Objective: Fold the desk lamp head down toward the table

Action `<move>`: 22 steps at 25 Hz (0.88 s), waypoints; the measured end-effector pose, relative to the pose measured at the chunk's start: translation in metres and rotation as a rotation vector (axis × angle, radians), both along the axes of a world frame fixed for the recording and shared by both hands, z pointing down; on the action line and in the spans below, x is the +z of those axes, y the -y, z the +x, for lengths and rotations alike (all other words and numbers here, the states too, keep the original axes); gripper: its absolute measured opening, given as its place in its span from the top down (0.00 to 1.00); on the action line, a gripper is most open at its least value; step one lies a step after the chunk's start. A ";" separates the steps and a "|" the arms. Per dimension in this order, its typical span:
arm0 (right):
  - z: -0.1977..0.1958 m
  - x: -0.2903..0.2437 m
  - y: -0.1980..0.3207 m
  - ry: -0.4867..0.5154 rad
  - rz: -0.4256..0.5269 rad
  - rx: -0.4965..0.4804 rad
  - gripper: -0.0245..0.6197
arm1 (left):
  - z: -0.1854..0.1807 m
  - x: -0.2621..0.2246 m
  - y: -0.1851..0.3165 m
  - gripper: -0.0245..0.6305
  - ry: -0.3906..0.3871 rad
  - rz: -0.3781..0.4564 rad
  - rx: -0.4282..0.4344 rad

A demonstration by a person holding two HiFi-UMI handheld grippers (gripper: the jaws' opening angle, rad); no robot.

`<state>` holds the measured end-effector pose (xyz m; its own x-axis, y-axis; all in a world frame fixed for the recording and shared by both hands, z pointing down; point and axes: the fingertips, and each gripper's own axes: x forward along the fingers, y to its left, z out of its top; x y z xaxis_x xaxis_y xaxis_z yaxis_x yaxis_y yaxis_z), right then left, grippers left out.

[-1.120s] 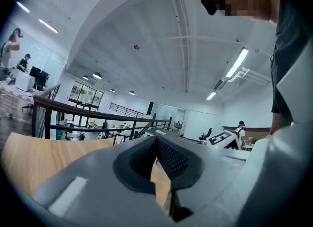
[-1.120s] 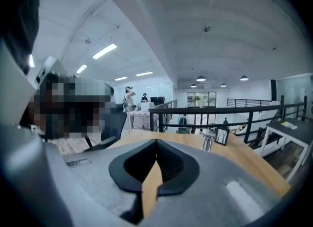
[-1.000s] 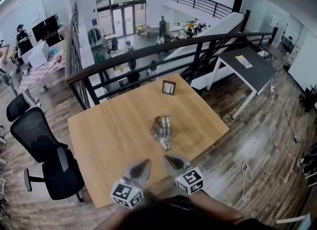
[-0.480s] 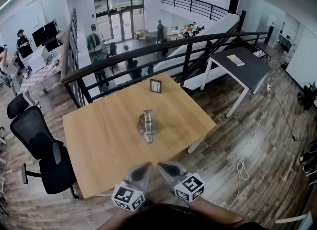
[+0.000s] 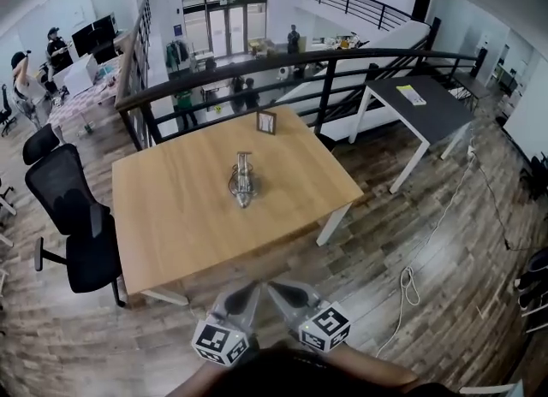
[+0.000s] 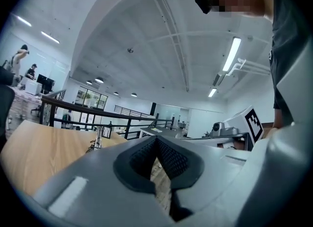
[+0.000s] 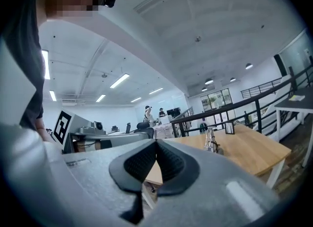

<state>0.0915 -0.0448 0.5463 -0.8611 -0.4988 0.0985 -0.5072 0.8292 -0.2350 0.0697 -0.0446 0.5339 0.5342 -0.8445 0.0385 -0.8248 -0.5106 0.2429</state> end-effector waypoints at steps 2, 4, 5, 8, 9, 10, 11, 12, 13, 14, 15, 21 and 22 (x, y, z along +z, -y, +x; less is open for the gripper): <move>0.004 -0.003 -0.014 0.008 0.002 -0.013 0.96 | 0.004 -0.005 -0.012 0.96 0.005 0.004 -0.015; 0.006 -0.010 -0.022 0.011 0.017 -0.021 0.96 | 0.008 -0.011 -0.021 0.96 0.009 0.010 -0.016; 0.008 -0.013 -0.024 0.014 0.022 -0.021 0.96 | 0.009 -0.013 -0.025 0.96 0.011 0.012 -0.014; 0.009 -0.017 -0.029 0.028 0.024 -0.021 0.96 | 0.008 -0.016 -0.034 0.96 0.012 0.020 -0.020; 0.009 -0.017 -0.032 0.029 0.023 -0.024 0.96 | 0.007 -0.016 -0.036 0.96 0.009 0.023 -0.026; 0.009 -0.016 -0.035 0.026 0.021 -0.028 0.96 | 0.006 -0.017 -0.039 0.96 0.006 0.025 -0.031; 0.009 -0.014 -0.040 0.022 0.019 -0.034 0.96 | 0.007 -0.016 -0.044 0.96 0.006 0.027 -0.034; 0.009 -0.013 -0.044 0.015 0.021 -0.039 0.96 | 0.009 -0.015 -0.048 0.96 0.008 0.028 -0.033; 0.009 -0.011 -0.047 0.009 0.021 -0.044 0.96 | 0.011 -0.012 -0.050 0.96 0.010 0.025 -0.031; 0.009 -0.009 -0.049 0.005 0.020 -0.048 0.96 | 0.012 -0.010 -0.051 0.96 0.008 0.019 -0.029; 0.009 -0.009 -0.051 0.004 0.019 -0.050 0.96 | 0.012 -0.009 -0.052 0.96 0.002 0.014 -0.030; 0.018 -0.015 -0.057 0.004 0.046 -0.028 0.96 | 0.020 -0.016 -0.055 0.96 0.006 0.040 -0.014; 0.020 -0.014 -0.056 0.006 0.041 -0.022 0.96 | 0.024 -0.015 -0.055 0.96 0.006 0.037 -0.005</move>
<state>0.1112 0.0114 0.5321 -0.8726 -0.4829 0.0736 -0.4872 0.8493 -0.2035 0.0936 0.0109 0.5191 0.5298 -0.8480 0.0107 -0.8287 -0.5150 0.2192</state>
